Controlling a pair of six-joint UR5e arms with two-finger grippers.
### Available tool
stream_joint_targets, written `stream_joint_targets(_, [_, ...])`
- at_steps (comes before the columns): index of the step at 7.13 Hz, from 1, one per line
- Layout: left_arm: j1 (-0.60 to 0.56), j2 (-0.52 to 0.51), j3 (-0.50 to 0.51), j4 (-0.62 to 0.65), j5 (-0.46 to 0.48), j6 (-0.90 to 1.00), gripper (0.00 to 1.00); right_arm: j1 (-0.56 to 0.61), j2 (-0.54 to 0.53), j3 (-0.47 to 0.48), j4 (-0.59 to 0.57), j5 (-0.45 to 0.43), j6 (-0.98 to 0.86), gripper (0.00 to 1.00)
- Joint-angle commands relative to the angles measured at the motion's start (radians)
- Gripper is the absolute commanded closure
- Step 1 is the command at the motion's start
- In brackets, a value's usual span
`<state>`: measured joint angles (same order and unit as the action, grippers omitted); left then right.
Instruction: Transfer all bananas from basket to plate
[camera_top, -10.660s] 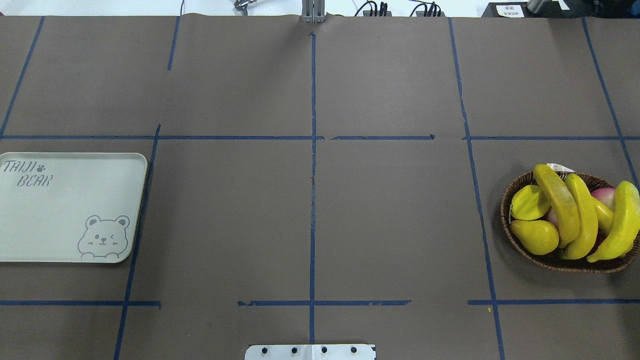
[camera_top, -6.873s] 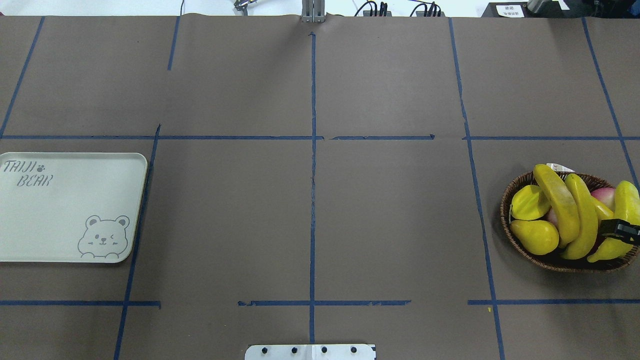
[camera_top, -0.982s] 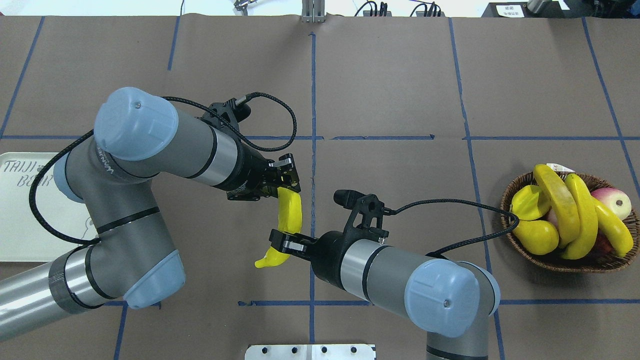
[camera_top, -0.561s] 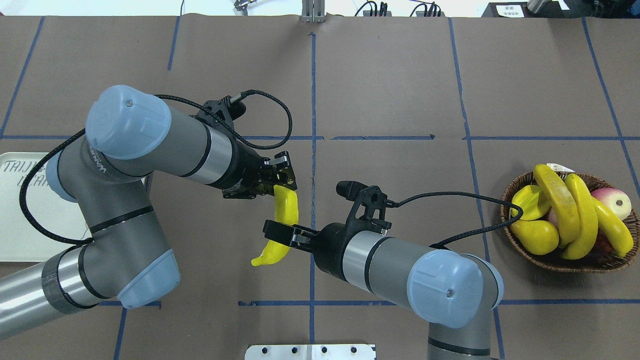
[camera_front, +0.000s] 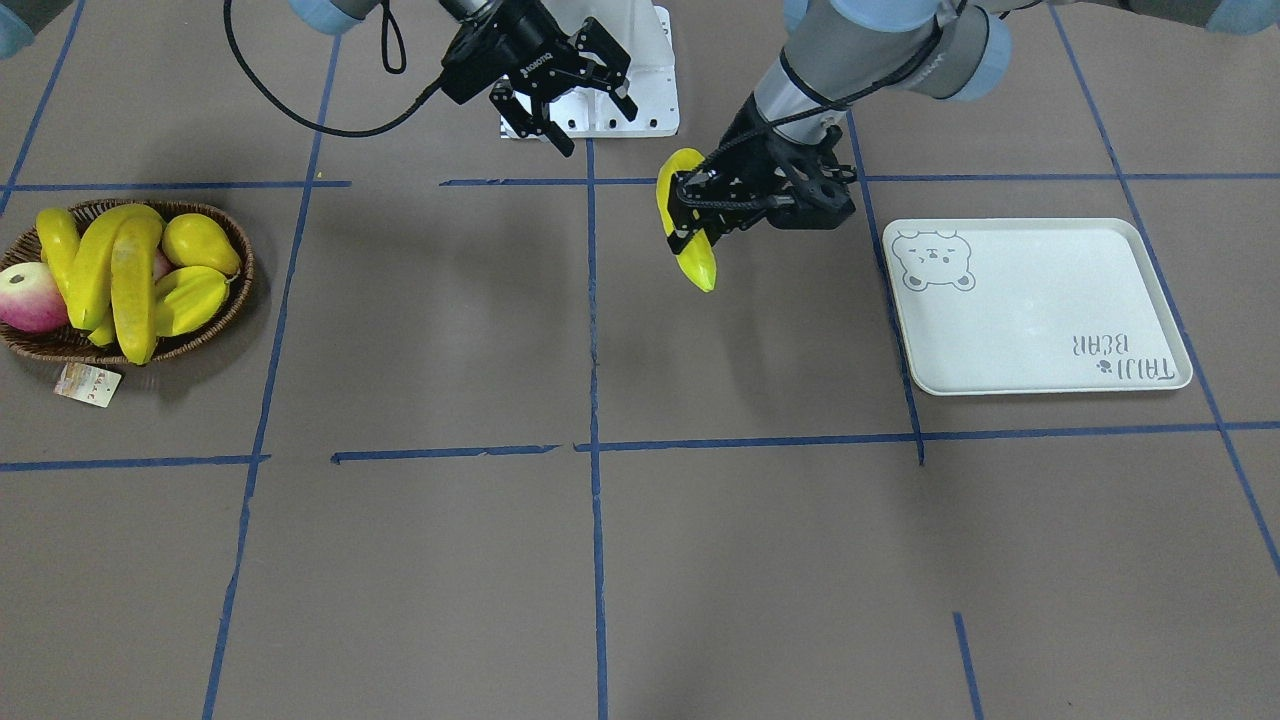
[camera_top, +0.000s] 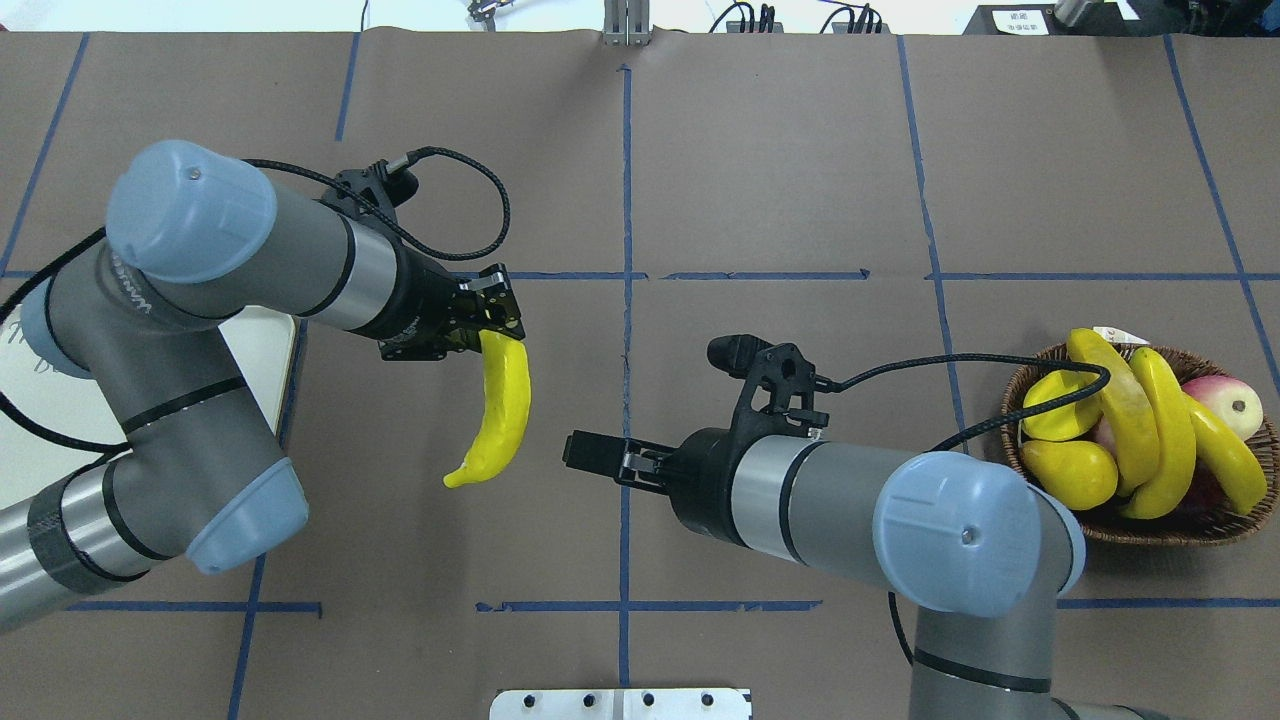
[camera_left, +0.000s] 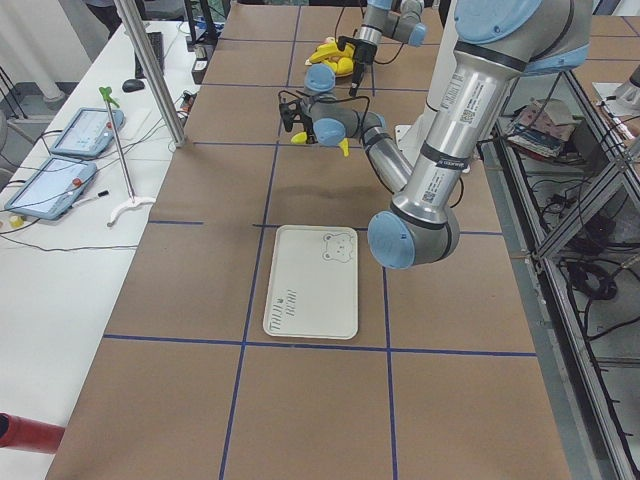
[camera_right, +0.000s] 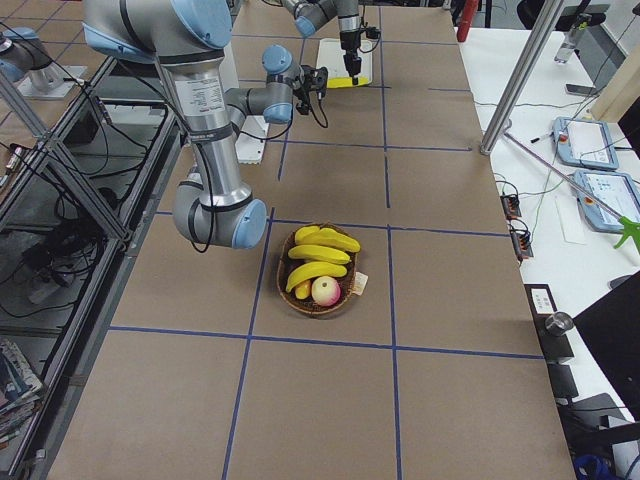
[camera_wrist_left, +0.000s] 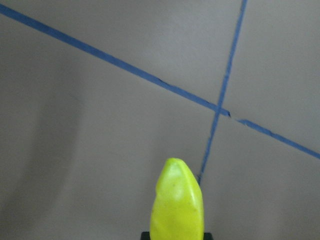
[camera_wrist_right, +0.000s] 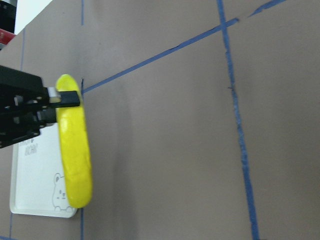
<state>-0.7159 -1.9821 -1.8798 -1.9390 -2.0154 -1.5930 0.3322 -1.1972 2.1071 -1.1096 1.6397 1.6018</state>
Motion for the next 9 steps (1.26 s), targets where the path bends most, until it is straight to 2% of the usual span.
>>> stream_joint_targets(1, [-0.083, 0.107, -0.005, 0.063, 0.006, 0.14, 1.0, 0.141, -0.018, 0.027, -0.173, 0.182, -0.009, 0.0])
stream_joint_targets(2, [-0.112, 0.174, -0.004, 0.064, 0.004, 0.143, 1.0, 0.216, -0.021, 0.03, -0.261, 0.278, -0.092, 0.0])
stream_joint_targets(3, [-0.138, 0.237, -0.004, 0.071, -0.002, 0.166, 1.0, 0.253, -0.044, 0.036, -0.341, 0.311, -0.179, 0.0])
stream_joint_targets(4, [-0.177, 0.303, -0.004, 0.078, -0.006, 0.218, 1.0, 0.266, -0.098, 0.053, -0.372, 0.313, -0.262, 0.0])
stream_joint_targets(6, [-0.285, 0.367, 0.059, 0.078, -0.011, 0.272, 1.0, 0.338, -0.235, 0.086, -0.375, 0.353, -0.434, 0.0])
stream_joint_targets(8, [-0.318, 0.401, 0.148, 0.048, -0.008, 0.287, 1.0, 0.451, -0.329, 0.087, -0.375, 0.435, -0.624, 0.0])
stream_joint_targets(9, [-0.339, 0.458, 0.175, 0.013, -0.009, 0.368, 1.0, 0.502, -0.379, 0.087, -0.374, 0.469, -0.732, 0.0])
